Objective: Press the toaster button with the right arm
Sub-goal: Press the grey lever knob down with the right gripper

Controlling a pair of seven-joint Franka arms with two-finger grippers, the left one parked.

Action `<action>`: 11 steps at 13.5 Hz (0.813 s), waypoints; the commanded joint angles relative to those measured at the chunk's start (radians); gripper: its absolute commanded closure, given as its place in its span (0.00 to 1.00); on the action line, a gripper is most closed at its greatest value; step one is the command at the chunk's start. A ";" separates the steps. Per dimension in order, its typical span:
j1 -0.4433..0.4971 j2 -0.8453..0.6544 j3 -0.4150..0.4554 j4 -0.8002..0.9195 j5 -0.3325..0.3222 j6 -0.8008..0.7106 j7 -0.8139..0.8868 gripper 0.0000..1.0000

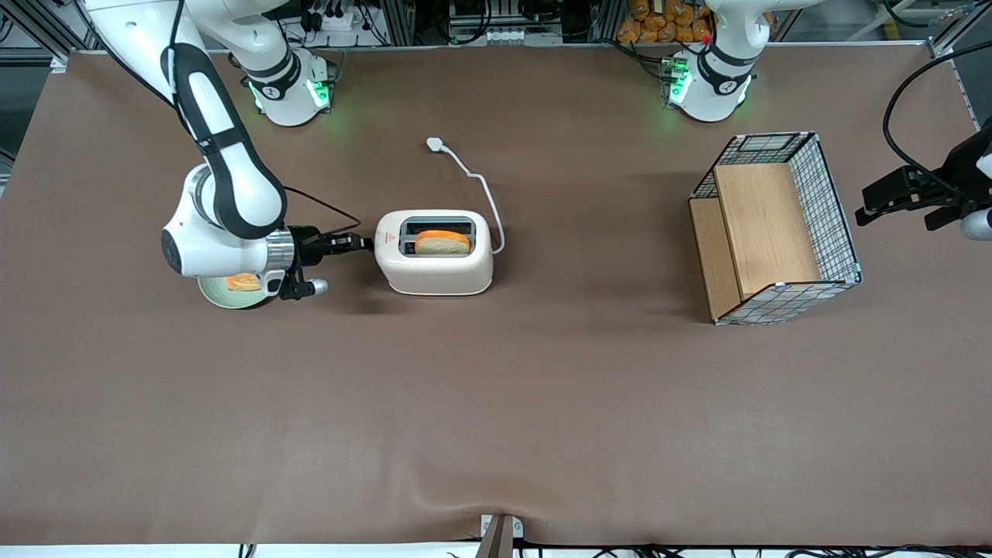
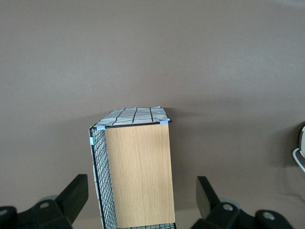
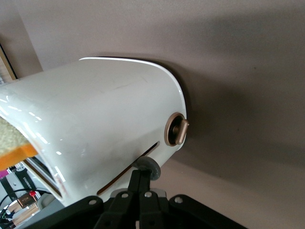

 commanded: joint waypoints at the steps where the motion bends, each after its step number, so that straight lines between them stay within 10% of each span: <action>1: 0.002 0.033 0.002 -0.014 0.020 0.020 -0.057 1.00; 11: -0.003 0.094 0.002 -0.018 0.061 0.040 -0.149 1.00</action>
